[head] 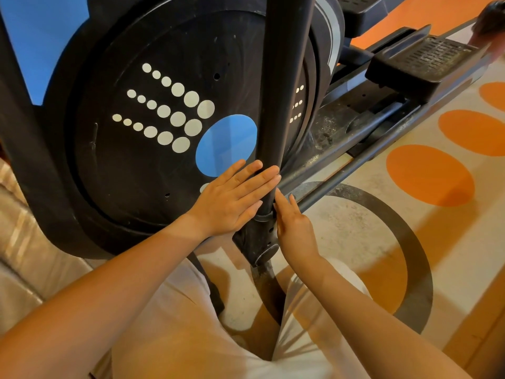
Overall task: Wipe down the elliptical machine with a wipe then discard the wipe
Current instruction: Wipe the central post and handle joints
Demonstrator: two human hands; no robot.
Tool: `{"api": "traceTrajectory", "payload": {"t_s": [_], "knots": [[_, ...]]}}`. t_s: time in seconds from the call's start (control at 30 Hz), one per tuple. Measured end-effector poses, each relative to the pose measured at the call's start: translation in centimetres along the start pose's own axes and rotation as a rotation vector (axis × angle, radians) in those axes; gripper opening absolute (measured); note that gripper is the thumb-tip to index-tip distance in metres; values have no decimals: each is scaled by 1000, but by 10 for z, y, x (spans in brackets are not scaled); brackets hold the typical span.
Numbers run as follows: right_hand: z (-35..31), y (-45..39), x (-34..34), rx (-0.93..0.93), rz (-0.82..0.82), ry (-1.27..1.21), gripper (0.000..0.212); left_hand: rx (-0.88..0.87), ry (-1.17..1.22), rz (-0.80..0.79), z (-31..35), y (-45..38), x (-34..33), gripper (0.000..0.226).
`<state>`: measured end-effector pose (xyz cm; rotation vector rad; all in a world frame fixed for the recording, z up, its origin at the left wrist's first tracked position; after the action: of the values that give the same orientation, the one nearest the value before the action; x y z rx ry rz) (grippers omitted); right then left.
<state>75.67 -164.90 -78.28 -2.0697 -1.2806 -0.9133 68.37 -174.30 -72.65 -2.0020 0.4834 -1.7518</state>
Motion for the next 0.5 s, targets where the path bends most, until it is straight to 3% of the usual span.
{"api": "traceTrajectory", "payload": {"t_s": [0.2, 0.3, 0.5], "knots": [[6, -4, -3, -82, -84, -64, 60, 0, 8, 8, 0, 1, -4, 58], [2, -4, 3, -29, -139, -57, 64, -5, 6, 9, 0, 1, -6, 58], [1, -20, 9, -71, -130, -69, 64, -14, -12, 6, -2, 1, -8, 59]]}}
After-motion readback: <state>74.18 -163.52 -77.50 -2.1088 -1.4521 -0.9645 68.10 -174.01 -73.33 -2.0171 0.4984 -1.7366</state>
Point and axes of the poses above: each hand's wrist, its own y-axis away from the middle knuckle, its own x-axis out of the back of the hand, z = x × y, the point moved 7 cm from there along -y, towards the middle knuckle, and after that the axes turned 5 degrees about y, right-handed, at the moved point
